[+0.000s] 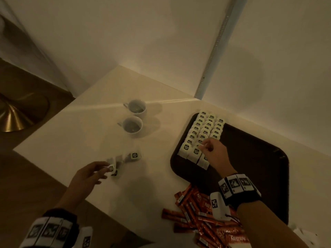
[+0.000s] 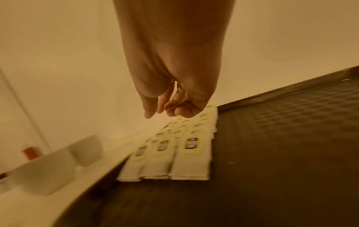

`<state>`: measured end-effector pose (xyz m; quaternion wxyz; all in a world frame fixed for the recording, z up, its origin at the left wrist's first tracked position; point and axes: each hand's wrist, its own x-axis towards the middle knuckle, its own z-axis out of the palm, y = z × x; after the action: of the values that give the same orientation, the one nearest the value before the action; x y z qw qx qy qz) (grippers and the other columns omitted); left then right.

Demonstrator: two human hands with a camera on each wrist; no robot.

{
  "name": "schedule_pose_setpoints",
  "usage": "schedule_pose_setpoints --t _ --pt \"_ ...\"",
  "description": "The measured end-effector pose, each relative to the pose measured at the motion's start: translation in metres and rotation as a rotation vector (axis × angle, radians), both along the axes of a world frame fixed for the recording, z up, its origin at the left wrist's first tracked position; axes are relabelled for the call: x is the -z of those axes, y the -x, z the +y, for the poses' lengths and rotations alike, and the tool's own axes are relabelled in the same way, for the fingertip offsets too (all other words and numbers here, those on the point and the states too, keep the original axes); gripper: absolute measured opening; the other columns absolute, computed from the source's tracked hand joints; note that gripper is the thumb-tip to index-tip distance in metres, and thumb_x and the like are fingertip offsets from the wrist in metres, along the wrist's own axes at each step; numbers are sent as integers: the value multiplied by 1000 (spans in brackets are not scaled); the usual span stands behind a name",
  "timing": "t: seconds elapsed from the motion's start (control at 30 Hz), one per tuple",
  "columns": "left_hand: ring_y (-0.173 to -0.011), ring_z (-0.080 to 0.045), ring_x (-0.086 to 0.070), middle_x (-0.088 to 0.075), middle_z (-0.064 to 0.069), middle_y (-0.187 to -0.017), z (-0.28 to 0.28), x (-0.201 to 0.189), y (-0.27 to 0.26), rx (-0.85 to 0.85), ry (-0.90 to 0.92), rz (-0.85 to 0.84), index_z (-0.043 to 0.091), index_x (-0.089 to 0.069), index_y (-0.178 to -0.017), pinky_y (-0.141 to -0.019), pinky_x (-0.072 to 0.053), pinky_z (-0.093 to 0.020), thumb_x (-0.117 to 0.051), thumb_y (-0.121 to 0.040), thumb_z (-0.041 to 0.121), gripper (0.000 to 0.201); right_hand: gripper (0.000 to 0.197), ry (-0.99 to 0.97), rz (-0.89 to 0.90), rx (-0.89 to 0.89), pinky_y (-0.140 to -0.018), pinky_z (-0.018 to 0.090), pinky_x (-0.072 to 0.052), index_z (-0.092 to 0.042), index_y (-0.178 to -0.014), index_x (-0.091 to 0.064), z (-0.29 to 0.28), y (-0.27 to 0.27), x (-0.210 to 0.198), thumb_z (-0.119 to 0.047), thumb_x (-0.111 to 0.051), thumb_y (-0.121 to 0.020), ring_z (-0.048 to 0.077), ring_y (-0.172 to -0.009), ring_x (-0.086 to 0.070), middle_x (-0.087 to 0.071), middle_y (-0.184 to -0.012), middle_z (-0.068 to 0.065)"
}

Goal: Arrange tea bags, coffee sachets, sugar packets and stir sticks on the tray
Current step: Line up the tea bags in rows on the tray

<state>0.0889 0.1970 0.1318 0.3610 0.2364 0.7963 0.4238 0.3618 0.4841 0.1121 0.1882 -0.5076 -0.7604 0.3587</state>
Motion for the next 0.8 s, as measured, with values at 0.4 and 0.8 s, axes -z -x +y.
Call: schedule_pose_setpoints --t 0.4,0.8 --pt "-95 -32 -57 -40 -13 -128 48 33 44 218 451 162 17 -45 -131 -71 -50 -33 -69 -85 30 53 36 99 -277 -711 -97 30 -37 -9 -125 -54 -87 169 25 -21 -58 -91 28 -114 -50 -51 -124 14" --pt "-105 -34 -52 -35 -14 -125 62 38 19 483 611 385 10 -52 -118 -89 -48 -39 -73 -81 24 45 22 9 -410 -659 -88 35 -40 -6 -108 -57 -101 178 48 -13 -55 -87 36 -104 -51 -52 -112 18"
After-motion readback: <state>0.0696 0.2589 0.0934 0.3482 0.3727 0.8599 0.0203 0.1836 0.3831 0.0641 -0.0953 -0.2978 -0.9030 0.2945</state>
